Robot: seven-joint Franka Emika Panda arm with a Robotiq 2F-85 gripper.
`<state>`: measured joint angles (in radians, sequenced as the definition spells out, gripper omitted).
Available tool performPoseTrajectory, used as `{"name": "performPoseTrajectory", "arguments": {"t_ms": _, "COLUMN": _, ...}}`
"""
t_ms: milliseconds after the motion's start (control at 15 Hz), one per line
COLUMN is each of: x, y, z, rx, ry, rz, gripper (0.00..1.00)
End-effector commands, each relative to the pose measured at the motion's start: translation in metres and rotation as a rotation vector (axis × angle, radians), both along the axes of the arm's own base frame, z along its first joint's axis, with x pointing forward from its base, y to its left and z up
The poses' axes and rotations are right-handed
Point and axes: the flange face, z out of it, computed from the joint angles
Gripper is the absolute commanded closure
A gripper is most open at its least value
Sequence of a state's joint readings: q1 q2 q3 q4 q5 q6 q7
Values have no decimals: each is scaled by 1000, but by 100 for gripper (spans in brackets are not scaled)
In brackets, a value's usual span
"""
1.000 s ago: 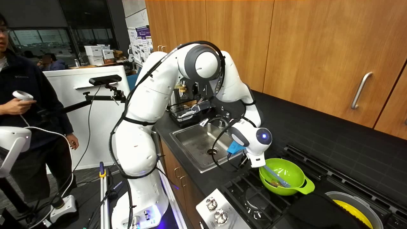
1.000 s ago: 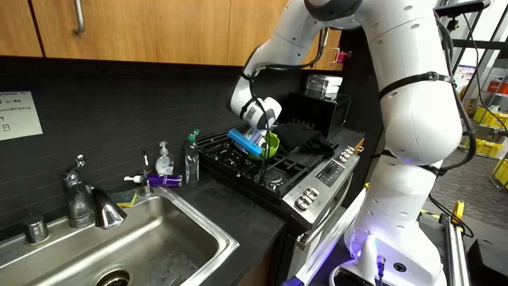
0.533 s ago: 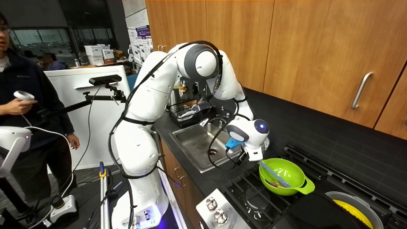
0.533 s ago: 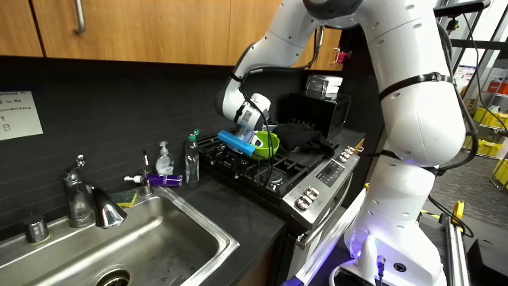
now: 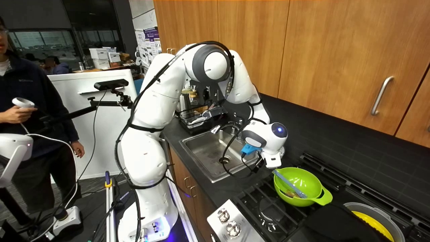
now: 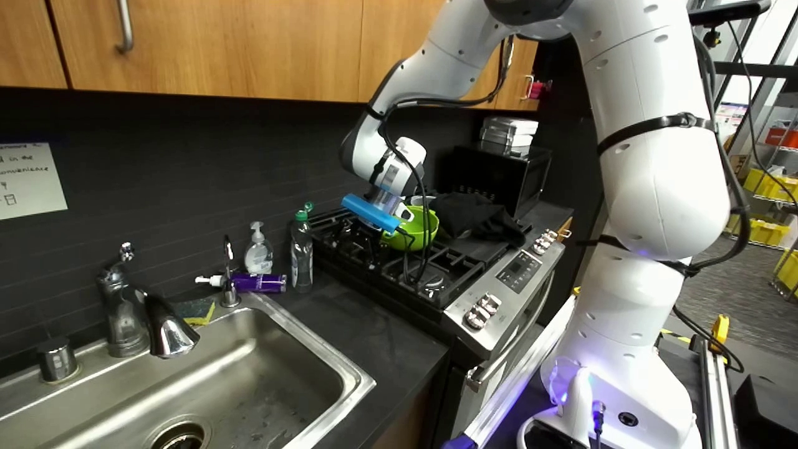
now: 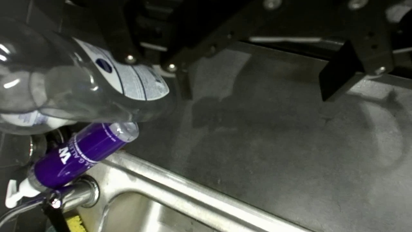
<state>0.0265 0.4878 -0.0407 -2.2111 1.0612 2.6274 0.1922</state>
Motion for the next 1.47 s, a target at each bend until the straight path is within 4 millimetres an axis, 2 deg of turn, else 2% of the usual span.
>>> {"name": "performPoseTrajectory", "arguments": {"t_ms": 0, "x": 1, "y": -10, "z": 18, "rx": 16, "ry": -20, "rz": -33, "gripper": 0}}
{"name": "performPoseTrajectory", "arguments": {"t_ms": 400, "x": 16, "y": -14, "z": 25, "rx": 60, "ry": -30, "rz": -14, "gripper": 0}}
{"name": "performPoseTrajectory", "arguments": {"t_ms": 733, "x": 24, "y": -9, "z": 33, "rx": 273, "ry": 42, "rz": 68, "gripper": 0}}
{"name": "performPoseTrajectory", "arguments": {"t_ms": 800, "x": 26, "y": 0, "z": 26, "rx": 321, "ry": 57, "rz": 78, "gripper": 0}}
{"name": "performPoseTrajectory", "arguments": {"t_ms": 1000, "x": 28, "y": 0, "z": 24, "rx": 492, "ry": 134, "rz": 134, "gripper": 0}}
{"name": "performPoseTrajectory", "arguments": {"t_ms": 1200, "x": 29, "y": -4, "z": 17, "rx": 633, "ry": 183, "rz": 130, "gripper": 0}}
{"name": "performPoseTrajectory", "arguments": {"t_ms": 1400, "x": 31, "y": -19, "z": 12, "rx": 746, "ry": 220, "rz": 120, "gripper": 0}}
